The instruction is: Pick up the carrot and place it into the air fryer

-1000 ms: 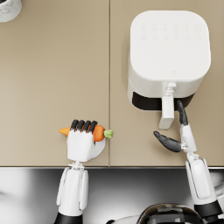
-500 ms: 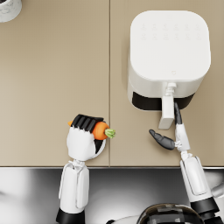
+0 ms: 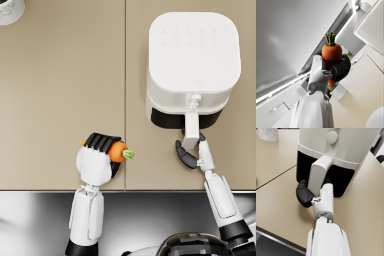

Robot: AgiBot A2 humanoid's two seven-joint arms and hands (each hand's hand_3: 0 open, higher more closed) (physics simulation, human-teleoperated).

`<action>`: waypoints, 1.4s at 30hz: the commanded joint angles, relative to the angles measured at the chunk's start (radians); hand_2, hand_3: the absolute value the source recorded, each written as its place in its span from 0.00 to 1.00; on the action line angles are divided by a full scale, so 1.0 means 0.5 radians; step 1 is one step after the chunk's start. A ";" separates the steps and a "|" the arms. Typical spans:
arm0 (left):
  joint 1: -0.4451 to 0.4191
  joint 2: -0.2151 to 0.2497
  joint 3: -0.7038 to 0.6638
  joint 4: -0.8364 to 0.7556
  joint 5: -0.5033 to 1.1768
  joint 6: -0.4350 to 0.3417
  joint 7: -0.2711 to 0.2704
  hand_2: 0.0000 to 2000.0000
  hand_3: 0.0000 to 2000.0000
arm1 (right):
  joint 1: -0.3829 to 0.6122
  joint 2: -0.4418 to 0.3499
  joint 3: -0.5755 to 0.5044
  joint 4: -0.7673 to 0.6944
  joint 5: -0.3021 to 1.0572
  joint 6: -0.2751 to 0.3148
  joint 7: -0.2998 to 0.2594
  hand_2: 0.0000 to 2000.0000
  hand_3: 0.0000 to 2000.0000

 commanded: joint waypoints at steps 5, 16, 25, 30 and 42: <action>-0.051 -0.002 0.079 -0.003 0.000 -0.001 0.000 1.00 1.00 | -0.005 0.091 0.318 0.411 -0.001 0.029 -0.012 1.00 1.00; 0.392 0.303 0.282 0.144 0.000 -0.001 0.001 1.00 1.00 | -0.103 0.793 0.907 1.257 -0.005 0.236 0.058 1.00 1.00; 1.278 0.158 1.236 0.816 0.000 -0.003 -0.007 1.00 1.00 | -0.243 0.806 0.980 1.330 -0.009 0.328 0.075 1.00 1.00; 1.262 0.440 1.262 0.975 0.001 0.009 -0.007 0.00 0.67 | -0.234 0.796 0.980 1.326 -0.012 0.392 0.052 1.00 1.00; 0.390 -0.498 0.819 -0.112 0.002 0.070 -0.005 0.00 0.00 | -0.072 0.817 0.980 1.251 -0.010 0.446 0.028 1.00 1.00</action>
